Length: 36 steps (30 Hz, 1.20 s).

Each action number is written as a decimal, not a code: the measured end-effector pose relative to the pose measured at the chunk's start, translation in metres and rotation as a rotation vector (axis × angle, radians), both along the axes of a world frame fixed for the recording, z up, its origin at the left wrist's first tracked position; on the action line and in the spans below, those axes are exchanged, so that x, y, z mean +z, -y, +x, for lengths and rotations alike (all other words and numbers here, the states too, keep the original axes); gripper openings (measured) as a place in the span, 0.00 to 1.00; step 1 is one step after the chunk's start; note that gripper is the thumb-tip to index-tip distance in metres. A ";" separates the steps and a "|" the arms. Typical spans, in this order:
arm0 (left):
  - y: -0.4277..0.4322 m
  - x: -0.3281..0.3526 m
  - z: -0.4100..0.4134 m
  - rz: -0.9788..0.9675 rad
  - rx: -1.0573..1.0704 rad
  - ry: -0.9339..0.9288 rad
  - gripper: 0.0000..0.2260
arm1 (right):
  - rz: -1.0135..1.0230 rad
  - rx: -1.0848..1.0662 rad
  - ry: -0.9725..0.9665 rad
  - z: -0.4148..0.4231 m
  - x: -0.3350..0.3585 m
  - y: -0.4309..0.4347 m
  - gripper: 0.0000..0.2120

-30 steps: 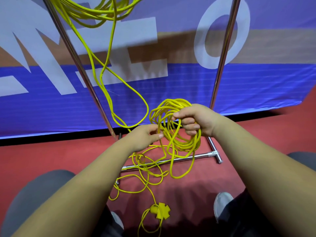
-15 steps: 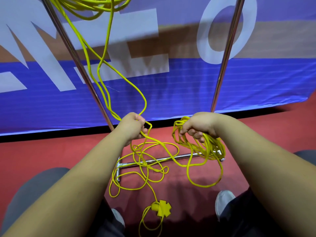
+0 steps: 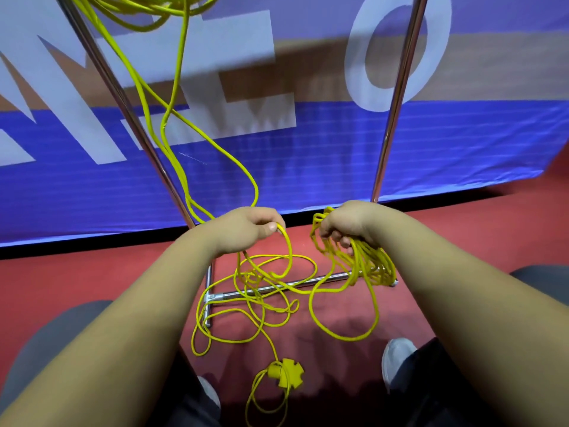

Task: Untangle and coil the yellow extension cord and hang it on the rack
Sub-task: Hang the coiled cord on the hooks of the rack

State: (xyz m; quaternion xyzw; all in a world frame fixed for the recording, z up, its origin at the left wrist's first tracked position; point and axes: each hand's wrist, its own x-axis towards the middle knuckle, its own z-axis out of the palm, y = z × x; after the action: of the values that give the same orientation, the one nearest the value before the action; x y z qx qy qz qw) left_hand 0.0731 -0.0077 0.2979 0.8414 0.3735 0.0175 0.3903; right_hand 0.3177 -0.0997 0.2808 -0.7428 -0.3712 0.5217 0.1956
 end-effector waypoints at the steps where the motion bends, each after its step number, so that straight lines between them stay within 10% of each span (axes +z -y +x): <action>1: 0.003 0.001 0.001 -0.047 -0.036 0.044 0.08 | 0.012 -0.013 -0.009 0.001 -0.002 0.001 0.11; 12: 0.023 0.002 0.037 -0.069 0.264 0.421 0.07 | 0.262 -0.097 -0.532 -0.032 0.004 0.001 0.29; 18: 0.023 -0.011 0.036 0.714 0.463 0.164 0.09 | 0.341 -0.288 -0.583 -0.039 0.008 -0.001 0.11; 23: 0.033 -0.021 0.034 0.017 0.070 0.167 0.11 | 0.410 -0.486 -0.599 -0.033 0.011 -0.009 0.05; 36: 0.033 -0.037 0.037 0.145 -0.254 0.035 0.01 | 0.412 -0.536 -0.712 -0.014 0.014 -0.012 0.10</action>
State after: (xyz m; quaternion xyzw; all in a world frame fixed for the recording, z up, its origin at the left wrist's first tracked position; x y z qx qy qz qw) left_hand 0.1104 -0.0403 0.2613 0.9075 0.2550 0.0096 0.3338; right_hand 0.3039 -0.0879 0.2951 -0.5336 -0.1724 0.5901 0.5808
